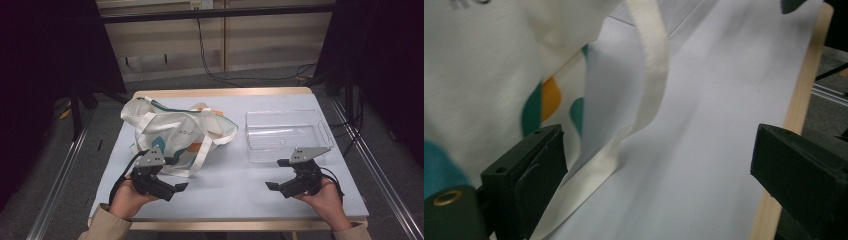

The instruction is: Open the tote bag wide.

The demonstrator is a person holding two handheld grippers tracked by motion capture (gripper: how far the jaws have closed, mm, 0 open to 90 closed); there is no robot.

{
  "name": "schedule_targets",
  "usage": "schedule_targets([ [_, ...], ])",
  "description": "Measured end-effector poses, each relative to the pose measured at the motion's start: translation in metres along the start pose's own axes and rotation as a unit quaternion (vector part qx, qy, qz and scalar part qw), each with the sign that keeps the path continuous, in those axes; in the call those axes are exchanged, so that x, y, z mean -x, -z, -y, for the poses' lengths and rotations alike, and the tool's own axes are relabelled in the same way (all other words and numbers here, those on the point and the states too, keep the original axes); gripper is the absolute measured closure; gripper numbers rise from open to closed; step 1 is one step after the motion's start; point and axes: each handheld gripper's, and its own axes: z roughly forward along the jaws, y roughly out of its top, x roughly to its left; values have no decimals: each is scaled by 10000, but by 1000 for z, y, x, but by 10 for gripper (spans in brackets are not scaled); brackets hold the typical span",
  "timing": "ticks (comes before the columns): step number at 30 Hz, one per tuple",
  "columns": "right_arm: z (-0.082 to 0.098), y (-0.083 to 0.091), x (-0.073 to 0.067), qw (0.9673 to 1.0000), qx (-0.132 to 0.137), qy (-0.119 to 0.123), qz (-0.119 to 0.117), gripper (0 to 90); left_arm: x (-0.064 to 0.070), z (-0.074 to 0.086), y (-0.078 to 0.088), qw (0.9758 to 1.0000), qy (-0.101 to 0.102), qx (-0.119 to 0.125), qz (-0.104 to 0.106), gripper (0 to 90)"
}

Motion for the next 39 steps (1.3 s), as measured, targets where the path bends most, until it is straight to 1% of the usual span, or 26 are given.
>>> schedule_targets([
  [1,-2,-2,-2,10000,-58,61,-30,105,0,0,0,10000,0,0,0,84],
  [2,-2,-2,-2,10000,-58,61,-30,105,-2,1,2,10000,48,-15,-39,84],
  [3,-3,-3,-3,9999,-67,139,-27,110,-4,2,4,9999,51,-20,-85,84],
  [5,-6,-6,-6,9998,-78,177,-83,110,-8,4,6,9999,106,-16,-101,85],
  [6,-7,-7,-8,9997,-75,202,-115,113,-10,4,7,9998,107,-17,-151,85],
  [7,-10,-9,-10,9996,-59,233,-148,119,-12,5,9,9996,106,-92,-226,85],
  [9,-11,-10,-11,9996,-73,223,-164,119,-13,5,10,9996,138,-63,-225,85],
  [10,-13,-11,-11,9995,-64,218,-218,121,-14,5,10,9996,145,-67,-223,85],
  [12,-14,-13,-12,9994,-53,241,-251,124,-17,5,13,9994,120,-119,-307,85],
  [14,-20,-16,-14,9990,-112,337,-257,126,-19,5,16,9990,132,-148,-391,85],
  [16,-24,-18,-14,9988,-94,345,-324,126,-23,6,20,9986,183,-140,-479,85],
  [17,-27,-19,-14,9987,-70,333,-390,128,-24,6,21,9984,263,-128,-492,88],
  [18,-27,-19,-14,9987,-70,333,-390,128,-24,6,21,9984,263,-128,-492,90],
  [20,-31,-22,-13,9985,-82,344,-419,130,-27,8,23,9978,279,-139,-582,91],
  [21,-36,-26,-13,9980,-122,402,-476,131,-28,8,24,9976,302,-168,-599,93],
  [22,-36,-26,-13,9980,-122,402,-476,131,-30,8,25,9974,271,-193,-637,93],
  [23,-38,-27,-13,9979,-126,422,-479,136,-30,9,26,9970,311,-207,-673,95],
  [24,-43,-29,-14,9972,-152,490,-546,153,-31,9,27,9971,304,-183,-678,95],
  [26,-45,-30,-14,9970,-181,501,-553,155,-32,9,28,9972,310,-218,-648,96],
  [28,-49,-32,-13,9967,-233,496,-593,154,-33,7,30,9969,280,-264,-689,96],
  [30,-53,-35,-13,9963,-260,549,-601,155,-34,6,33,9970,292,-237,-681,96],
  [32,-59,-38,-14,9964,-218,505,-641,163,-36,5,37,9969,300,-239,-683,97],
  [33,-59,-38,-14,9964,-218,505,-641,163,-37,4,38,9965,365,-225,-716,97],
  [34,-62,-39,-15,9964,-179,538,-637,162,-39,3,39,9968,301,-233,-708,97],
  [35,-65,-41,-16,9964,-131,539,-642,161,-43,1,42,9964,308,-285,-740,98],
  [39,-75,-44,-17,9966,-11,511,-643,163,-47,-4,46,9963,316,-281,-748,109],
])
